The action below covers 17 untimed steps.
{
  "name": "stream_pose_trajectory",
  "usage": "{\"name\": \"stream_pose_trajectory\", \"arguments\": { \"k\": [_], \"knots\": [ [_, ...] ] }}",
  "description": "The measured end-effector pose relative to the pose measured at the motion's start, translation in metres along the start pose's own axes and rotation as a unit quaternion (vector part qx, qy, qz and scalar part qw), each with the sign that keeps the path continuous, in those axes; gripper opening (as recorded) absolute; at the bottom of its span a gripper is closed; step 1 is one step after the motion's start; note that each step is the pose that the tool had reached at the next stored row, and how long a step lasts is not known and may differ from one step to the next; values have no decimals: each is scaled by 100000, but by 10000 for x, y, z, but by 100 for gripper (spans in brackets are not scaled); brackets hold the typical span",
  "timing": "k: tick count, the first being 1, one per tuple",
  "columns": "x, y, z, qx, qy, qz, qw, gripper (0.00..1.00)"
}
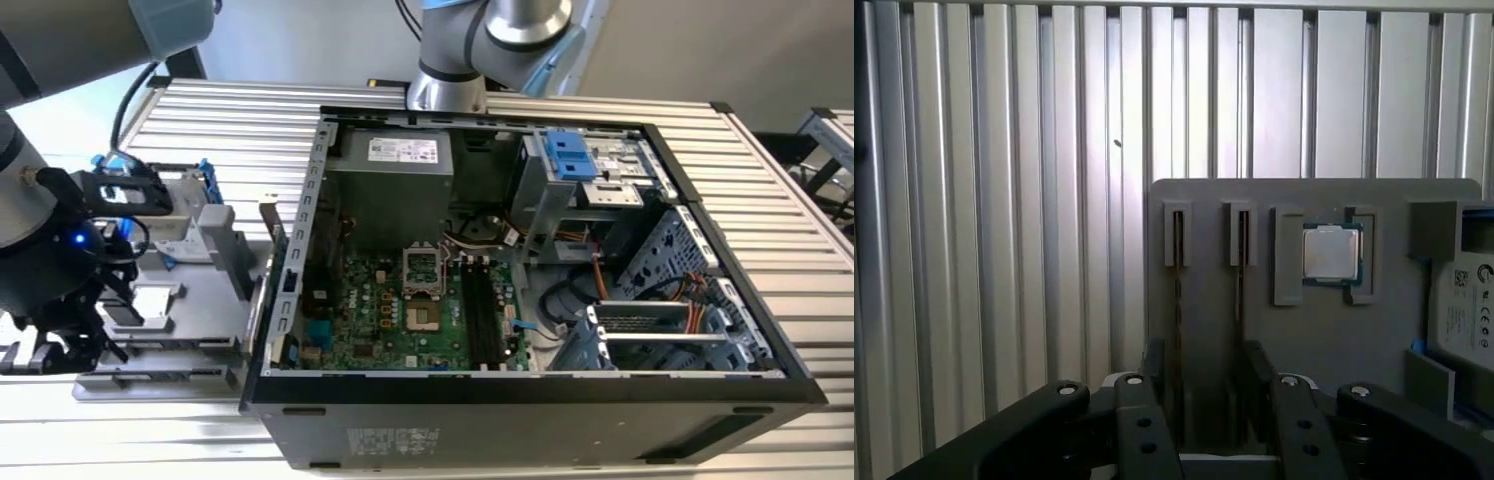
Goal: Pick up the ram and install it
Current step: 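Pick up the ram and move it above insertion slot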
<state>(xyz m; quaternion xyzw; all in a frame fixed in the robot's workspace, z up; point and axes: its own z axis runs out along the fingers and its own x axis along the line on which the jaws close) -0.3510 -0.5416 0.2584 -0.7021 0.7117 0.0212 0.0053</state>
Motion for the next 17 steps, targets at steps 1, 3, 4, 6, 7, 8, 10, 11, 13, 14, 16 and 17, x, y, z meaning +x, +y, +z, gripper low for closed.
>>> {"name": "stream_pose_trajectory", "arguments": {
  "k": [1, 3, 4, 6, 7, 8, 10, 11, 13, 14, 16, 17],
  "knots": [
    [2, 0, 16, 3, 57, 7, 100000, 100],
    [3, 0, 34, 30, 576, 20, 99998, 100],
    [4, -1, 41, 95, 1053, 27, 99994, 100],
    [4, -1, 54, 253, 1988, 50, 99980, 100],
    [5, -1, 60, 312, 2407, 63, 99971, 100],
    [5, -1, 66, 351, 2803, 73, 99960, 100],
    [6, -2, 87, 394, 3459, 88, 99939, 100],
    [6, -3, 92, 377, 3614, 84, 99934, 100],
    [7, -2, 91, 332, 3629, 84, 99934, 100],
    [6, -2, 91, 328, 3626, 88, 99934, 100],
    [6, -2, 100, 763, 3472, 108, 99937, 100],
    [6, -2, 102, 1021, 3411, 116, 99937, 100]
  ]
}}
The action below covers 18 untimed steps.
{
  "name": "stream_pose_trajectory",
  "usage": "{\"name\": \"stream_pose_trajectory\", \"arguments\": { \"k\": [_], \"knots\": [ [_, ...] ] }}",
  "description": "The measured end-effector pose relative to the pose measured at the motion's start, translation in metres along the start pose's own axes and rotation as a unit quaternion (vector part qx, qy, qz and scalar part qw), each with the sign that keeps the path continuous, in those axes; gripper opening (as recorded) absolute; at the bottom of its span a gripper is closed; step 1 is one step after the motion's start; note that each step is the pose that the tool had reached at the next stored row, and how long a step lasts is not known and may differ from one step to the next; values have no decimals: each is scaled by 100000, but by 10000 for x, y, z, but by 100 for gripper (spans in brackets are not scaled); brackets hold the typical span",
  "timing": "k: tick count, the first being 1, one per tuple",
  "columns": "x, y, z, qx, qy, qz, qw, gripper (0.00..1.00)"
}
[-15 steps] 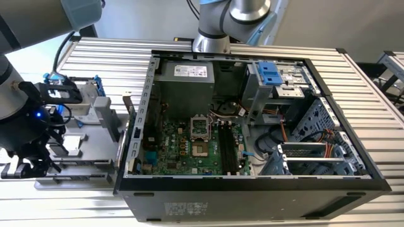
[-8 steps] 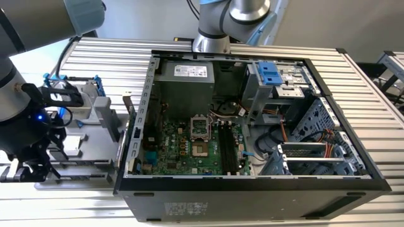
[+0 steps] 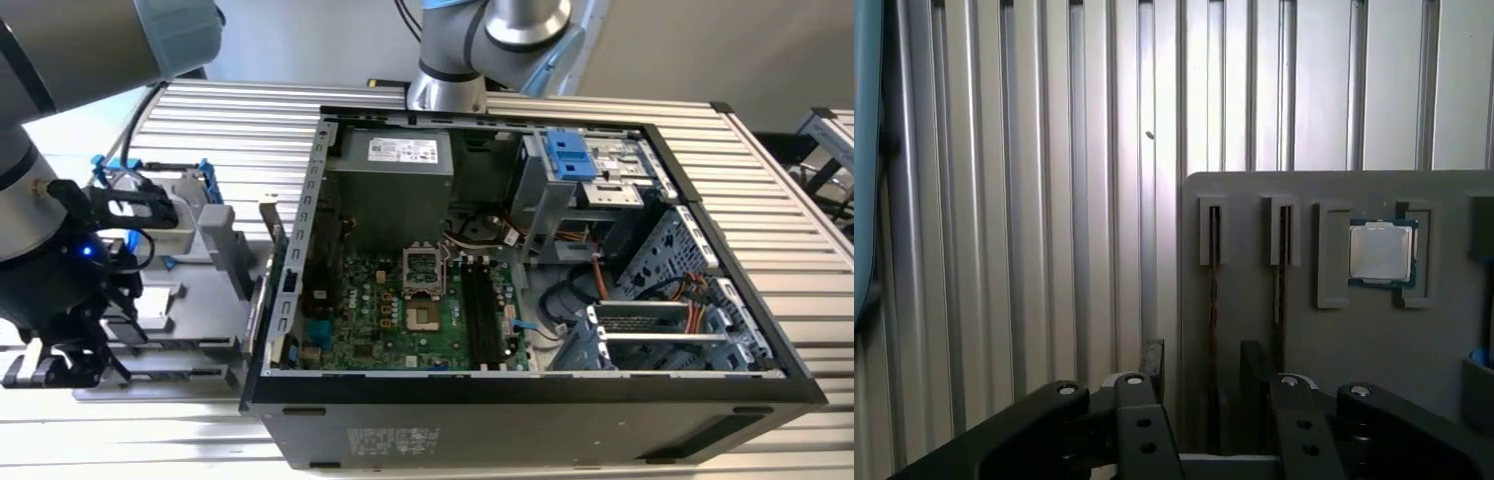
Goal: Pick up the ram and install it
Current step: 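Pick up the ram and move it above insertion slot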
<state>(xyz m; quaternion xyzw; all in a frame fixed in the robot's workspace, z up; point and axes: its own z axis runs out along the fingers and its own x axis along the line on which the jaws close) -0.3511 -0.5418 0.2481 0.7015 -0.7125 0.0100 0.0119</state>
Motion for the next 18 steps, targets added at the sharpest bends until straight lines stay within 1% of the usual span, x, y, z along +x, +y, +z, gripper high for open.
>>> {"name": "stream_pose_trajectory", "arguments": {
  "k": [1, 2, 4, 9, 11, 13, 16, 18],
  "knots": [
    [0, 0, 5, 286, -47, 21, 100000, 100],
    [-1, -1, 20, 401, -90, 59, 99999, 100],
    [-1, 0, 44, 385, -147, 350, 99999, 100],
    [-3, -1, 83, 247, -459, 2041, 99978, 100],
    [-1, -1, 102, 223, -608, 2133, 99975, 100],
    [1, -1, 126, 212, -800, 2135, 99974, 100],
    [3, -1, 165, 209, -1271, 1855, 99975, 100],
    [3, -1, 186, 203, -1522, 1394, 99978, 100]
  ]
}}
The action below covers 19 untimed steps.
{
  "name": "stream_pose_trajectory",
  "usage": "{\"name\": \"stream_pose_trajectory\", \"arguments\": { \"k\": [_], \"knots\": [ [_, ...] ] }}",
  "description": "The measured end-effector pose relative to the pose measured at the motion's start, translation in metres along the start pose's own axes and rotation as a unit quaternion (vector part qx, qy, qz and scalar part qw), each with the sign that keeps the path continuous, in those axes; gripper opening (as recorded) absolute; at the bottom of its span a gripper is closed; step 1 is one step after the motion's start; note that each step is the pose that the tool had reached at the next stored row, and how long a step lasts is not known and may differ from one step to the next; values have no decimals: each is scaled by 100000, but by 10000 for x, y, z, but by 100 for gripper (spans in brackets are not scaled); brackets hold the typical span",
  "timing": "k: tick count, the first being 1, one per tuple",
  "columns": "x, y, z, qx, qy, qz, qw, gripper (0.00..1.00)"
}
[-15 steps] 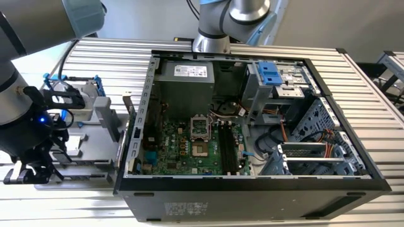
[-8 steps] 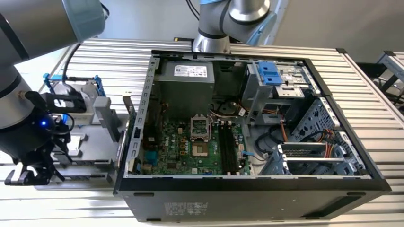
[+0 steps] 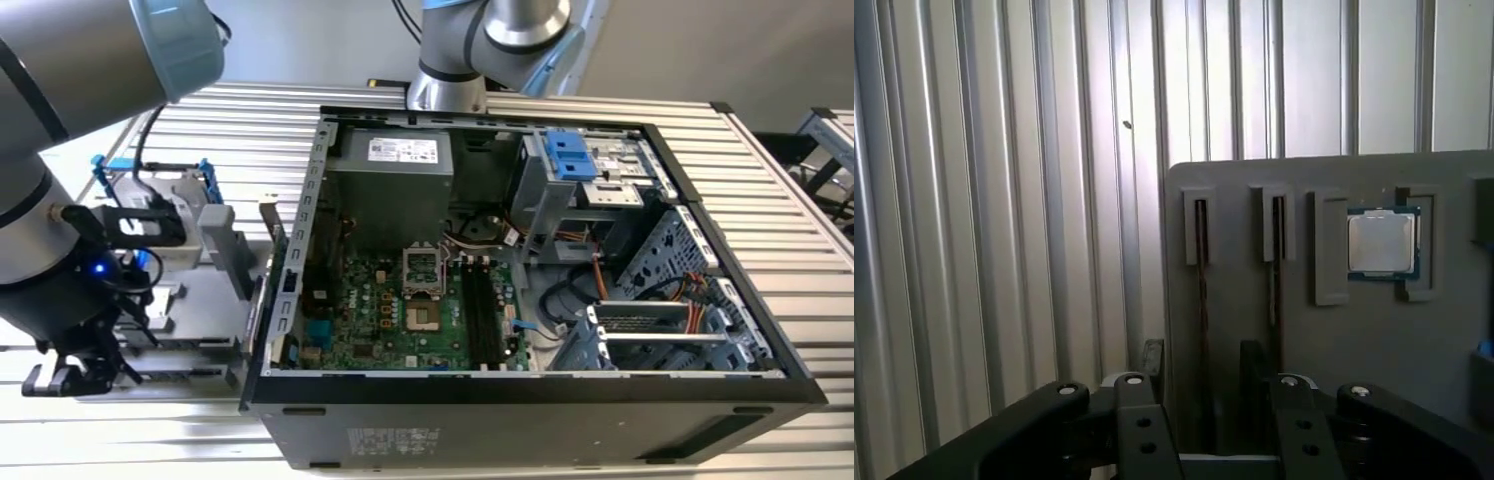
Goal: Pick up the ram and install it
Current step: 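Pick up the ram and move it above insertion slot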
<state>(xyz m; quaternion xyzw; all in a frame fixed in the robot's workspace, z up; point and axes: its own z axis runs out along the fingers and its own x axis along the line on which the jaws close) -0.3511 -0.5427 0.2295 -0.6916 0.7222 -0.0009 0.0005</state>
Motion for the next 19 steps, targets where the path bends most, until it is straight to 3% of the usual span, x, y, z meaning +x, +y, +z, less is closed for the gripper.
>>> {"name": "stream_pose_trajectory", "arguments": {
  "k": [7, 14, 19],
  "knots": [
    [1, -1, 90, -29, -710, -699, 99995, 100],
    [0, -5, 158, -75, -2058, -784, 99976, 100],
    [0, -8, 237, -84, -2267, -795, 99971, 100]
  ]
}}
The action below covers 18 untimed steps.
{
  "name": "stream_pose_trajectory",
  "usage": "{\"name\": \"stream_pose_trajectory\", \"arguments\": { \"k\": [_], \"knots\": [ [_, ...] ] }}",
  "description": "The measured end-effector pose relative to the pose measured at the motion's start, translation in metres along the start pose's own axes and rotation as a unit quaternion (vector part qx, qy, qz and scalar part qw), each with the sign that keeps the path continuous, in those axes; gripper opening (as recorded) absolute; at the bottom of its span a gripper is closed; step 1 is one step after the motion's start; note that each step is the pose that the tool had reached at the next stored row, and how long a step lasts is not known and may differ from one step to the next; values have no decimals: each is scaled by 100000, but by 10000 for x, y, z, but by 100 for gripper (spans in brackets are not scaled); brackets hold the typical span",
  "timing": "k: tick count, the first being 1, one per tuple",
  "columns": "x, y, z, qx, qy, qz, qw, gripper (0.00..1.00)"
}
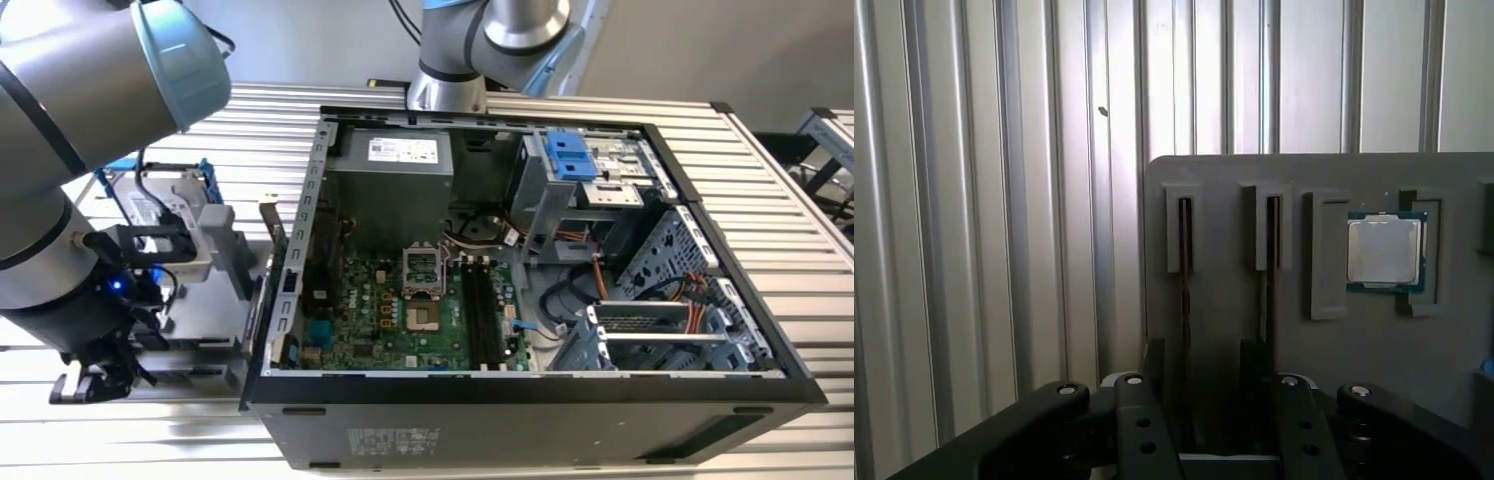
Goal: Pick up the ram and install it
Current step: 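Pick up the ram and move it above insertion slot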
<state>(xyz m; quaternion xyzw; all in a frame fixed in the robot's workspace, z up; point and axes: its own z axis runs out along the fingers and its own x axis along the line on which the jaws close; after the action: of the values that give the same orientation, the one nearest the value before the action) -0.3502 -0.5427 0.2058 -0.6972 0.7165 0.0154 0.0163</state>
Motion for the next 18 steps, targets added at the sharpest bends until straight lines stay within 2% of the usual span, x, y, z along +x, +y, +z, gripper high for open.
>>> {"name": "stream_pose_trajectory", "arguments": {
  "k": [6, 10, 18],
  "knots": [
    [10, -1, 79, -300, -37, -65, 100000, 100],
    [37, -1, 125, -346, -186, -104, 99999, 100],
    [38, -1, 129, -417, -188, -97, 99999, 100]
  ]
}}
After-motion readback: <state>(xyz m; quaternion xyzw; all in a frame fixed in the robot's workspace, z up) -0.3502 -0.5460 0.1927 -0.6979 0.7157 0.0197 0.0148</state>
